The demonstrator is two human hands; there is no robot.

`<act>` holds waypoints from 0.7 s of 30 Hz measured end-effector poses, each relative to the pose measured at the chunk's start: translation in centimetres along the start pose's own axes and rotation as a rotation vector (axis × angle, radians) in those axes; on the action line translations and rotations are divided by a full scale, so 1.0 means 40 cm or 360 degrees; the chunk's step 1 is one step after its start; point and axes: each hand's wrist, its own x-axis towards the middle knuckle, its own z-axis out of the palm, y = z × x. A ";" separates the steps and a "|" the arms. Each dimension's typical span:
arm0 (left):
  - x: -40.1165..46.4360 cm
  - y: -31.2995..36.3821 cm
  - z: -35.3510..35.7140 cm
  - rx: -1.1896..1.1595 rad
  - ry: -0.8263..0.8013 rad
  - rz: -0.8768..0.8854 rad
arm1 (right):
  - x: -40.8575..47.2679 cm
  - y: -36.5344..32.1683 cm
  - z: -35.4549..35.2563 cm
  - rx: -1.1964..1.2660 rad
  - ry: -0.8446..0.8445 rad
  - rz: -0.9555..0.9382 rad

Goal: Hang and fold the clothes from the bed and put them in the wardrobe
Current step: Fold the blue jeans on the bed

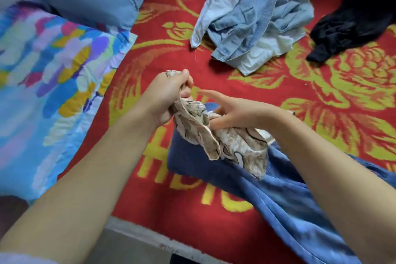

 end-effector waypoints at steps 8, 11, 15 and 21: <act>0.001 -0.159 0.049 -0.0139 0.0051 -0.0178 | -0.017 0.034 -0.029 -0.0190 0.0202 0.0140; -0.032 -0.251 0.045 0.0647 -0.0078 -0.0234 | -0.033 0.071 -0.036 -0.0143 0.0247 0.0154; -0.028 -0.288 0.003 0.1832 0.0275 0.0711 | -0.036 0.058 -0.059 0.0154 0.0483 0.0050; -0.080 -0.345 -0.127 0.2307 0.0663 0.1343 | -0.046 -0.017 -0.162 0.0848 0.1033 -0.0010</act>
